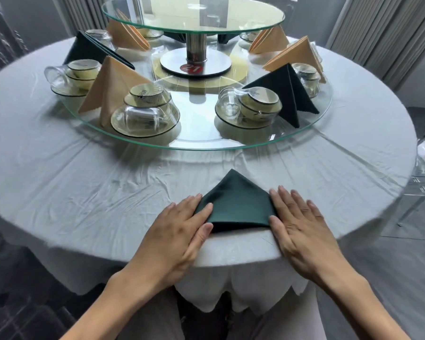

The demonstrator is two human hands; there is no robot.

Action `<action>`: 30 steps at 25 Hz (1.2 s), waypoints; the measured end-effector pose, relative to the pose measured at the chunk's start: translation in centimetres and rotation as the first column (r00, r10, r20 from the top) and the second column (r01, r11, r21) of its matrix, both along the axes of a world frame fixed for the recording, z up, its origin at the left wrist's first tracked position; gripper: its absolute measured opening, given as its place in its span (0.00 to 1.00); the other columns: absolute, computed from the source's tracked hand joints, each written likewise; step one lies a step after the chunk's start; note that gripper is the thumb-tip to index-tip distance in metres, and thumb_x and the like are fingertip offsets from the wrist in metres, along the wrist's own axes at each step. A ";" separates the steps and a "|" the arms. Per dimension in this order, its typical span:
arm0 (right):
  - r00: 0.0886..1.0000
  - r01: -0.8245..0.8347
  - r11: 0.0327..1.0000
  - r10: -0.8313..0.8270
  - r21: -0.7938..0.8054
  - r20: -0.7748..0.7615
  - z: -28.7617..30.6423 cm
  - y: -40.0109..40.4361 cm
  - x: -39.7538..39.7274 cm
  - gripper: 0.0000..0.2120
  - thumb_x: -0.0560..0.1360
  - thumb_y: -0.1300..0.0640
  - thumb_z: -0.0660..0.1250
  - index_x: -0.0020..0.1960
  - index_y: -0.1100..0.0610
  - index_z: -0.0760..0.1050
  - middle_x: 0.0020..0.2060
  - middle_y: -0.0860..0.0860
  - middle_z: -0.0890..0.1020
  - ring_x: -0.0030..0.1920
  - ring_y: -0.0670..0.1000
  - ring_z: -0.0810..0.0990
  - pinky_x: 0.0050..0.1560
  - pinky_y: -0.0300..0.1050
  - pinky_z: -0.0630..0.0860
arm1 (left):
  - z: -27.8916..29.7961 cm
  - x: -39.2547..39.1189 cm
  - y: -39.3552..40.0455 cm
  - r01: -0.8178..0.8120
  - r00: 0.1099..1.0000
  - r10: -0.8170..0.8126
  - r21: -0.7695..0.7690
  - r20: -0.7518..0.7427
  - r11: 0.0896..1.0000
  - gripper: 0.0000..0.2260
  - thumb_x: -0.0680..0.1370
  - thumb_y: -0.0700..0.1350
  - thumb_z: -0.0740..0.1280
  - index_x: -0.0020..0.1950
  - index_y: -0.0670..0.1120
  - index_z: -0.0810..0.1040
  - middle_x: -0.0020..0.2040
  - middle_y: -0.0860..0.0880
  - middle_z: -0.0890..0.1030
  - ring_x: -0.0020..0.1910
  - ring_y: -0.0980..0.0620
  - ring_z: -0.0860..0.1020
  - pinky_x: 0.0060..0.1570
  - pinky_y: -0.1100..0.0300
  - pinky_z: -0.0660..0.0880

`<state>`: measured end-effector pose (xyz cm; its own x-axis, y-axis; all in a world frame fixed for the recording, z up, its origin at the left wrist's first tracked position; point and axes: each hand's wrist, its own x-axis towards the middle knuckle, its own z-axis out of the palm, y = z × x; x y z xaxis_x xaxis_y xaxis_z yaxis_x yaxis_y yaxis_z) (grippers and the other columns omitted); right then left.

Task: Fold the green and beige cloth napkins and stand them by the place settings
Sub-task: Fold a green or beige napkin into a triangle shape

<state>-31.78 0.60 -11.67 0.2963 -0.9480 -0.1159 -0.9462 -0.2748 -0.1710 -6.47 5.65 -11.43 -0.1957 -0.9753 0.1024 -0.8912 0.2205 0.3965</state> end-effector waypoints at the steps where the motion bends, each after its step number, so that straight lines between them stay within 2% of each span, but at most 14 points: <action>1: 1.000 0.017 1.000 -0.017 -0.001 -0.010 0.2 0.3 -0.3 0.35 0.70 0.37 0.26 0.76 0.41 0.31 0.77 0.40 0.37 0.77 0.43 0.36 0.76 0.44 0.33 | 0.4 -0.3 -0.5 -0.066 0.995 0.057 -0.107 -0.081 0.992 0.23 0.78 0.59 0.51 0.67 0.56 0.77 0.70 0.56 0.74 0.70 0.55 0.71 0.68 0.57 0.64; 3: 0.996 0.056 0.997 -0.053 -0.048 0.065 0.7 0.5 -0.1 0.34 0.72 0.40 0.37 0.78 0.45 0.50 0.78 0.45 0.55 0.78 0.45 0.49 0.77 0.46 0.38 | 1.4 -0.9 -2.5 -0.193 0.967 0.163 -0.145 -0.193 0.970 0.11 0.75 0.50 0.64 0.54 0.55 0.82 0.50 0.57 0.83 0.51 0.53 0.80 0.55 0.55 0.74; 5: 0.973 0.108 0.983 -0.074 -0.147 0.217 1.9 -0.1 0.5 0.23 0.72 0.46 0.54 0.67 0.48 0.64 0.63 0.48 0.77 0.68 0.49 0.70 0.77 0.49 0.48 | 2.4 -1.2 -4.7 -0.213 0.927 0.246 0.142 -0.284 0.967 0.15 0.71 0.45 0.68 0.57 0.54 0.79 0.43 0.58 0.79 0.44 0.53 0.78 0.51 0.55 0.74; 6: 0.963 0.113 0.980 -0.069 -0.162 0.259 2.5 -0.7 0.7 0.21 0.71 0.50 0.60 0.64 0.48 0.65 0.56 0.47 0.79 0.61 0.50 0.75 0.75 0.50 0.54 | 2.7 -1.2 -5.7 -0.176 0.912 0.268 0.293 -0.312 0.940 0.15 0.69 0.44 0.68 0.55 0.54 0.79 0.39 0.59 0.78 0.41 0.54 0.77 0.48 0.57 0.74; 8: 0.930 0.091 0.994 -0.061 -0.067 0.362 3.9 -1.8 1.1 0.25 0.70 0.54 0.67 0.66 0.47 0.66 0.54 0.44 0.81 0.53 0.50 0.79 0.64 0.49 0.68 | 3.2 -1.0 -6.8 -0.099 0.871 0.275 0.401 -0.408 0.910 0.08 0.67 0.40 0.67 0.43 0.50 0.80 0.28 0.57 0.73 0.30 0.55 0.72 0.35 0.61 0.69; 10: 0.864 0.046 0.995 -0.087 0.094 0.497 5.1 -2.7 1.3 0.26 0.70 0.55 0.70 0.65 0.43 0.69 0.50 0.41 0.82 0.47 0.45 0.79 0.51 0.44 0.75 | 4.0 -0.8 -6.4 -0.081 0.811 0.292 0.397 -0.506 0.914 0.05 0.66 0.37 0.63 0.35 0.47 0.76 0.26 0.56 0.72 0.27 0.55 0.70 0.30 0.62 0.66; 13: 0.728 -0.173 0.947 -0.061 0.269 0.683 6.9 -3.1 1.4 0.10 0.72 0.62 0.71 0.50 0.51 0.82 0.36 0.45 0.82 0.36 0.44 0.78 0.38 0.39 0.71 | 5.4 -0.5 -5.6 -0.054 0.673 0.257 0.301 -0.693 0.952 0.06 0.59 0.37 0.59 0.34 0.44 0.69 0.30 0.50 0.70 0.29 0.53 0.68 0.30 0.60 0.64; 15: 0.603 -0.212 0.954 -0.045 0.214 0.797 8.1 -2.9 2.3 0.06 0.73 0.67 0.69 0.42 0.59 0.83 0.32 0.54 0.80 0.34 0.45 0.76 0.36 0.42 0.69 | 6.7 0.2 -6.3 -0.100 0.583 0.198 0.172 -0.788 0.980 0.07 0.59 0.36 0.60 0.34 0.45 0.71 0.30 0.51 0.71 0.29 0.55 0.69 0.28 0.62 0.65; 17: 0.492 -0.038 0.999 0.006 0.015 0.871 9.2 -3.6 4.3 0.06 0.72 0.66 0.70 0.42 0.58 0.84 0.33 0.52 0.83 0.34 0.44 0.79 0.35 0.39 0.72 | 8.6 1.3 -8.6 -0.233 0.571 0.107 -0.036 -0.814 0.972 0.10 0.63 0.36 0.63 0.39 0.49 0.76 0.35 0.55 0.78 0.33 0.58 0.75 0.34 0.66 0.71; 19: 0.529 0.170 0.963 0.088 -0.207 0.844 9.8 -5.6 7.2 0.06 0.71 0.59 0.69 0.45 0.55 0.84 0.34 0.47 0.84 0.36 0.45 0.82 0.36 0.40 0.77 | 10.2 2.6 -11.7 -0.371 0.694 0.109 -0.225 -0.712 0.901 0.13 0.68 0.38 0.67 0.50 0.51 0.78 0.47 0.55 0.82 0.47 0.58 0.80 0.47 0.64 0.76; 21: 0.628 0.284 0.906 0.072 -0.314 0.775 9.7 -8.6 10.5 0.10 0.72 0.51 0.66 0.46 0.56 0.82 0.37 0.50 0.85 0.39 0.50 0.83 0.37 0.47 0.78 | 10.5 3.3 -14.7 -0.414 0.761 0.182 -0.251 -0.623 0.875 0.16 0.71 0.42 0.68 0.58 0.51 0.77 0.53 0.54 0.80 0.53 0.54 0.79 0.54 0.58 0.77; 25: 0.805 0.239 0.957 -0.101 -0.164 0.585 7.3 -12.3 13.9 0.20 0.79 0.42 0.57 0.47 0.56 0.79 0.45 0.55 0.84 0.49 0.60 0.80 0.41 0.48 0.69 | 6.6 1.7 -15.8 -0.323 0.757 0.287 0.046 -0.587 0.945 0.21 0.71 0.54 0.71 0.60 0.47 0.78 0.49 0.50 0.82 0.50 0.50 0.81 0.54 0.51 0.79; 28: 0.878 0.235 0.952 -0.122 -0.194 0.462 4.9 -12.0 13.3 0.14 0.78 0.46 0.59 0.54 0.54 0.77 0.51 0.53 0.83 0.53 0.59 0.79 0.47 0.49 0.71 | 3.3 1.5 -14.6 -0.350 0.832 0.305 -0.013 -0.463 0.937 0.26 0.70 0.52 0.73 0.66 0.46 0.76 0.54 0.49 0.82 0.53 0.49 0.80 0.54 0.54 0.77; 30: 0.901 0.215 0.946 -0.096 -0.244 0.422 4.0 -12.0 13.0 0.12 0.76 0.50 0.61 0.54 0.54 0.76 0.51 0.51 0.82 0.53 0.57 0.78 0.48 0.49 0.72 | 2.3 1.5 -14.7 -0.412 0.863 0.349 -0.110 -0.364 0.905 0.23 0.71 0.49 0.72 0.66 0.48 0.76 0.56 0.49 0.82 0.53 0.47 0.79 0.52 0.55 0.76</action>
<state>-18.73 -11.40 -7.66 0.1067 -0.9610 0.2551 -0.8476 -0.2220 -0.4819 -4.94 -9.01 -9.15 0.2627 -0.9255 0.2730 -0.7449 -0.0147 0.6670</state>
